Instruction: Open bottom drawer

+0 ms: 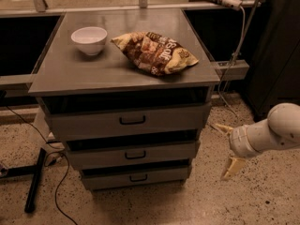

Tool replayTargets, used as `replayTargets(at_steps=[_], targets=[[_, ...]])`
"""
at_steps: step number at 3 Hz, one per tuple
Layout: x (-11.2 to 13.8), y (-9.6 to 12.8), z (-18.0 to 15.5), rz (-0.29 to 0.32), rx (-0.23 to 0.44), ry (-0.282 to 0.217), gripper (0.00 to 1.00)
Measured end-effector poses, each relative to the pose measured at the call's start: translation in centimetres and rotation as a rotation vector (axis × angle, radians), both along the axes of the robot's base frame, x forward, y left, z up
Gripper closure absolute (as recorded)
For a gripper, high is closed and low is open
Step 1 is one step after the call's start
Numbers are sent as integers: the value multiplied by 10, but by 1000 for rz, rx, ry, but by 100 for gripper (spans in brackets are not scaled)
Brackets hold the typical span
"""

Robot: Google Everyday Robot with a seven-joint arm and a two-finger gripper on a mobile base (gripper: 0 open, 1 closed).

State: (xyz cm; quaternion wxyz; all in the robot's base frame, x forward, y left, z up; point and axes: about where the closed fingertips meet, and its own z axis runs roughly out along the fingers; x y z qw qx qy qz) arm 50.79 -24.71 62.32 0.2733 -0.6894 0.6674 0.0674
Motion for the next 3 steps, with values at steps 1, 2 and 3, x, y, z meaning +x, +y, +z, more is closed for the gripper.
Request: replayTargets(at_steps=[1, 2, 3], targets=[[7, 6, -46, 18, 46, 22, 0], [7, 6, -46, 18, 46, 22, 0], [4, 15, -65, 32, 56, 46, 0]])
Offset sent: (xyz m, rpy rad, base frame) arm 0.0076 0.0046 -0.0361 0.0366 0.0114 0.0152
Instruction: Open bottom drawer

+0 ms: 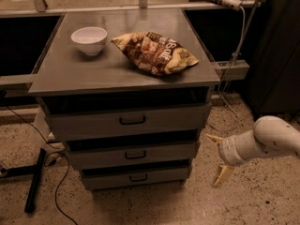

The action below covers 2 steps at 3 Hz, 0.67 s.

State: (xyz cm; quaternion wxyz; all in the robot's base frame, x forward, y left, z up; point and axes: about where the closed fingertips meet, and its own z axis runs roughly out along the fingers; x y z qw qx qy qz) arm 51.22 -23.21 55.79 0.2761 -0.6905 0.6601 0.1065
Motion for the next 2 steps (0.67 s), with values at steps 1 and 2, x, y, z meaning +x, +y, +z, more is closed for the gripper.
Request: replayTargets(at_steps=[1, 2], targets=[[3, 5, -46, 12, 17, 26, 0], [1, 6, -101, 20, 31, 39, 0]])
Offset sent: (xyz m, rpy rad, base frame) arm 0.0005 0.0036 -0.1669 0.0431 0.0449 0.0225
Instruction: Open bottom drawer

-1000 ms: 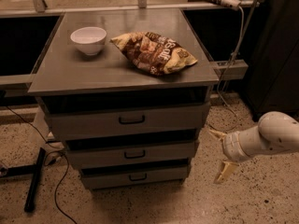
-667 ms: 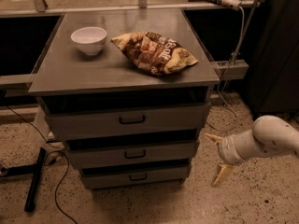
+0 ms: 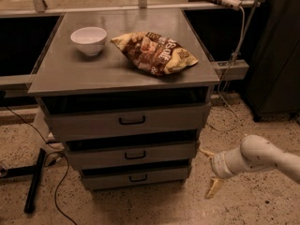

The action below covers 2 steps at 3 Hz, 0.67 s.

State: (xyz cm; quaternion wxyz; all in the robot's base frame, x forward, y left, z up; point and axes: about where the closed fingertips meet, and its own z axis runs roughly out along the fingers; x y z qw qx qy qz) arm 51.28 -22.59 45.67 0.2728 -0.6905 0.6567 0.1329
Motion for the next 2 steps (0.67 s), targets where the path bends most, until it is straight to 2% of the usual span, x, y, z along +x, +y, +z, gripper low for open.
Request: replayTargets(at_steps=[1, 2], targets=[[1, 3, -46, 15, 38, -9, 0], [2, 16, -99, 32, 79, 5, 0]])
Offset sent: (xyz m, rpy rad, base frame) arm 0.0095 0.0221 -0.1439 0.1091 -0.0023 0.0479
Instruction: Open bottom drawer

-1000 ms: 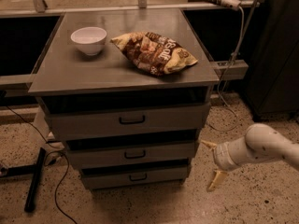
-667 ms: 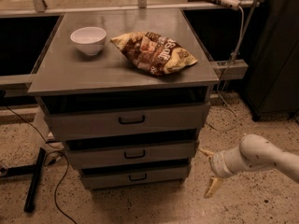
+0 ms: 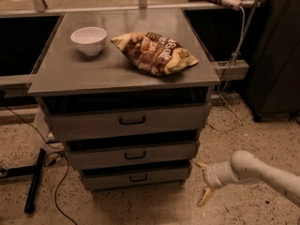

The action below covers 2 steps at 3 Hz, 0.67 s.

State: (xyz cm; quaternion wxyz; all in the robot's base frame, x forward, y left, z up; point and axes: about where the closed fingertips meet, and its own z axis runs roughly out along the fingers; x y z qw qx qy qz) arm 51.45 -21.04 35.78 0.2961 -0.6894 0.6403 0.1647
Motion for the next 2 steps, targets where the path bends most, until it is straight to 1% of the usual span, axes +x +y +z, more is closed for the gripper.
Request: replayTargets(at_steps=[1, 2], targets=[[0, 0, 0, 0, 0, 0, 0], [6, 7, -16, -30, -14, 1, 0]])
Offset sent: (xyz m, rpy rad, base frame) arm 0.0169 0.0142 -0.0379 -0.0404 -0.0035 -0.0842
